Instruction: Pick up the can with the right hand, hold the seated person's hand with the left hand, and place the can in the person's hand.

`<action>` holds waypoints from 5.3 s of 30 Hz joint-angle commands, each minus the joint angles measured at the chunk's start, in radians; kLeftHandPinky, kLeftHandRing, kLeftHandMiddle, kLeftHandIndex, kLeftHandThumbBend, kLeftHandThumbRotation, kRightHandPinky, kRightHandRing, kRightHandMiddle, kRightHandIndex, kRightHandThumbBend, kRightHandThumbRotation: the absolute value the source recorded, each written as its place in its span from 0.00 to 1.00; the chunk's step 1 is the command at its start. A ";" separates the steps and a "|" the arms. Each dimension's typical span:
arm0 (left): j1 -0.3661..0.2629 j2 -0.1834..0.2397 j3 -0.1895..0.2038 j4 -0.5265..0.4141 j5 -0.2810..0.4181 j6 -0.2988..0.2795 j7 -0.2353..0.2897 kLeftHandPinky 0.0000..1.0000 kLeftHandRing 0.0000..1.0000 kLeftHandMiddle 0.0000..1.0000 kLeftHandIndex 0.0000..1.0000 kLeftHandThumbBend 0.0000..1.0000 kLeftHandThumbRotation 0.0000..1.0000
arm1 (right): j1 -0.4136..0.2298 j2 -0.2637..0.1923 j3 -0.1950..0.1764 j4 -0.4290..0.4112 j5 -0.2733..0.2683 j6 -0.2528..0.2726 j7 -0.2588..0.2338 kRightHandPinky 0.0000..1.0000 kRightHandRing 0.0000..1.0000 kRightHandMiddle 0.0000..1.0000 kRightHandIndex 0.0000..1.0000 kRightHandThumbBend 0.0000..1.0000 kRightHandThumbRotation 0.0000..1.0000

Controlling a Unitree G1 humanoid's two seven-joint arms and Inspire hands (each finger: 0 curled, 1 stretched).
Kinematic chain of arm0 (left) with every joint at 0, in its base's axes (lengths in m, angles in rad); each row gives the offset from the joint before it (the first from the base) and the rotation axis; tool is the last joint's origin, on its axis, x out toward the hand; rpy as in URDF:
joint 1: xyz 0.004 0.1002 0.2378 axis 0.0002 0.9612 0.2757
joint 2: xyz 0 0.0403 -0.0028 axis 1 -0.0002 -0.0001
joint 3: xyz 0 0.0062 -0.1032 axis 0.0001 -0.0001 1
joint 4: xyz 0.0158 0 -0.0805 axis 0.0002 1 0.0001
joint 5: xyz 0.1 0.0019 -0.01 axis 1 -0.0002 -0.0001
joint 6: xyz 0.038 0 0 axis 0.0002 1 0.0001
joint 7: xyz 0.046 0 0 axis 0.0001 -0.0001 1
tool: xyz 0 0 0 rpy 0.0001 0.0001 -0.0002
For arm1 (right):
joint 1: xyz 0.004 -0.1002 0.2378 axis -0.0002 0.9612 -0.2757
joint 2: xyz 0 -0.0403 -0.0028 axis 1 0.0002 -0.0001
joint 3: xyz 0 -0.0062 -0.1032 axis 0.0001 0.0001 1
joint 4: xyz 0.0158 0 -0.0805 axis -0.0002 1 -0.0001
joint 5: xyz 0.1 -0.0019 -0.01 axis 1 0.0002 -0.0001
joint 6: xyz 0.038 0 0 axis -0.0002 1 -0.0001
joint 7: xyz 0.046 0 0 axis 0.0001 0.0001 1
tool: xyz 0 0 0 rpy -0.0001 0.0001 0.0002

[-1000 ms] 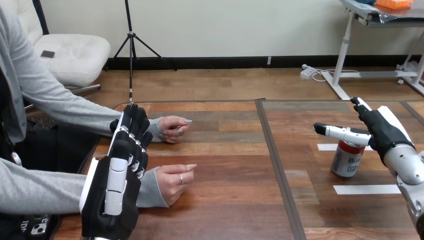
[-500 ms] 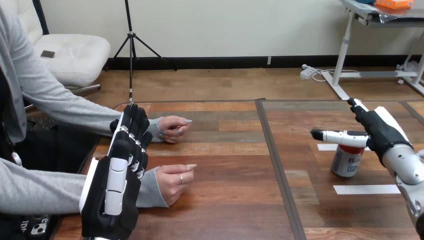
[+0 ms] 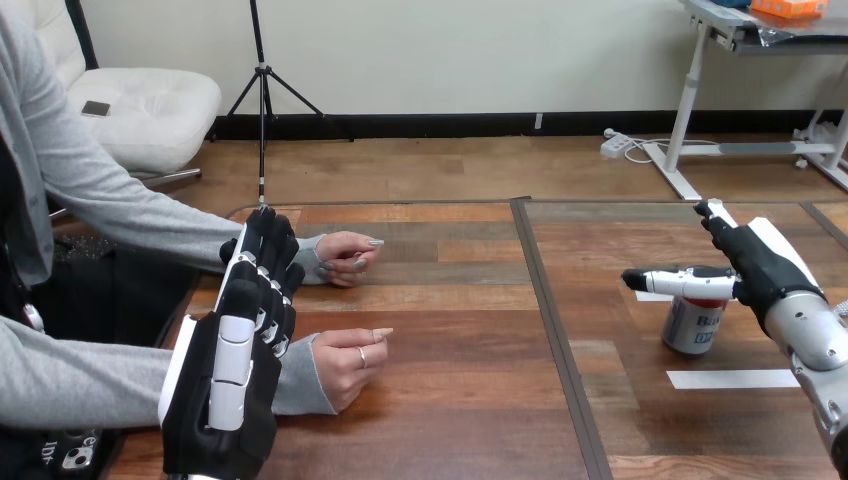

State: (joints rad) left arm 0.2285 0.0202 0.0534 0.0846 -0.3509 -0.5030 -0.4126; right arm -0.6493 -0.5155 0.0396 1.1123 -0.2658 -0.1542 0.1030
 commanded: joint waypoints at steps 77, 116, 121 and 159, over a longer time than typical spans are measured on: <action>-0.021 -0.001 0.014 -0.072 -0.064 -0.003 -0.035 1.00 1.00 1.00 0.98 0.70 0.85 | -0.037 -0.034 0.074 0.040 -0.090 0.059 -0.071 0.56 0.72 0.77 0.79 1.00 0.01; -0.033 -0.001 0.016 -0.062 -0.072 -0.009 -0.038 1.00 1.00 1.00 0.99 0.67 0.83 | -0.010 -0.026 0.045 0.051 -0.061 -0.070 -0.179 0.40 0.46 0.52 0.56 0.88 0.00; -0.032 0.002 0.015 -0.067 -0.069 -0.003 -0.037 1.00 1.00 1.00 0.99 0.67 0.83 | -0.009 -0.026 0.045 0.051 -0.059 -0.079 -0.190 0.39 0.45 0.50 0.54 0.87 0.00; -0.041 -0.001 0.022 -0.059 -0.084 -0.014 -0.044 1.00 1.00 1.00 0.99 0.64 0.82 | -0.005 -0.029 0.058 0.073 -0.064 -0.160 -0.259 0.30 0.38 0.43 0.43 0.75 0.00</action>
State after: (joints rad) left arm 0.2371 0.0209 0.0614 0.0488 -0.4255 -0.4961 -0.4483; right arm -0.6080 -0.5343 0.1059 1.1950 -0.3325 -0.2773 -0.1225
